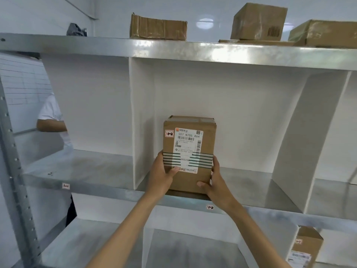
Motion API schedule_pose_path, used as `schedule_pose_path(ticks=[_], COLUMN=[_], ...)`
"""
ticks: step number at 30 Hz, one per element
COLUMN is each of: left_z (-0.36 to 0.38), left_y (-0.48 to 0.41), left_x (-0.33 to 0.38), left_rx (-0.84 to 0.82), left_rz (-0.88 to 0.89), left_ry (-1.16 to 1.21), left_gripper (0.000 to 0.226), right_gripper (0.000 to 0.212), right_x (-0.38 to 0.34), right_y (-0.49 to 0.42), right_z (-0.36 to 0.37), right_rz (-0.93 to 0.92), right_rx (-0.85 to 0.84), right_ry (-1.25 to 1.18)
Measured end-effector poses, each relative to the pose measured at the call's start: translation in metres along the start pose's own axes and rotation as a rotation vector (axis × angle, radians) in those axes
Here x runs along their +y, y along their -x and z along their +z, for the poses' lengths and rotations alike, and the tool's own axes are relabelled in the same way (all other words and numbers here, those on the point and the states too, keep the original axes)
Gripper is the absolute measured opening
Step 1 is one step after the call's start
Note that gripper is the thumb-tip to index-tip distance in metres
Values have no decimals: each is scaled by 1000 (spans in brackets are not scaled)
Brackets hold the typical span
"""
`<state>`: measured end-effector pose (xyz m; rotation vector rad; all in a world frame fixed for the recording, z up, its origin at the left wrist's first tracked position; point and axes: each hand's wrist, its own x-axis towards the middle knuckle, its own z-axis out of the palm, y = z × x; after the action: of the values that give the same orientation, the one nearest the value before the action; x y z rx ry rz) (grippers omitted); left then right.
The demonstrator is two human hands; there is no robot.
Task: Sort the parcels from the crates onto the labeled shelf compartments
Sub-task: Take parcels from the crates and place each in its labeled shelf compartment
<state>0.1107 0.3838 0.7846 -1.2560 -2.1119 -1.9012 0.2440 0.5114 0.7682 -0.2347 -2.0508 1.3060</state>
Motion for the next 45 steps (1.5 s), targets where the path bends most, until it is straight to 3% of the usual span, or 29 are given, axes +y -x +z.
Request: schedule_pose_path(ticks=[12,20,23,25,30,36,45], left_z=[4,6,4,0,-15,-65,-179], left_y=[-26,-19,1,25,103,204,374], left_x=[-18,-3,11,22,47,40,-21], left_rx=[32,73,119,184,254,388,618], left_rz=[11,-40,-31,16,214,131,-261], left_ry=[-9,35,-5,-75,-70,-113,-288], left_gripper=[50,49,65,69,49,40,36], right_gripper=[81,95,102,98,64,53,37], right_x=[12,3,-7,-18,-53,-71,-47], right_y=[-30,-23,-11,7,71,153,254], right_z=[12,10,12,15,37,99,211], right_rz=[10,126,131,80,-116,-157,-1], right_rx=[2,-21,94,202,277,81,-376], right_ry=[-62,57,169,185,93,43,24])
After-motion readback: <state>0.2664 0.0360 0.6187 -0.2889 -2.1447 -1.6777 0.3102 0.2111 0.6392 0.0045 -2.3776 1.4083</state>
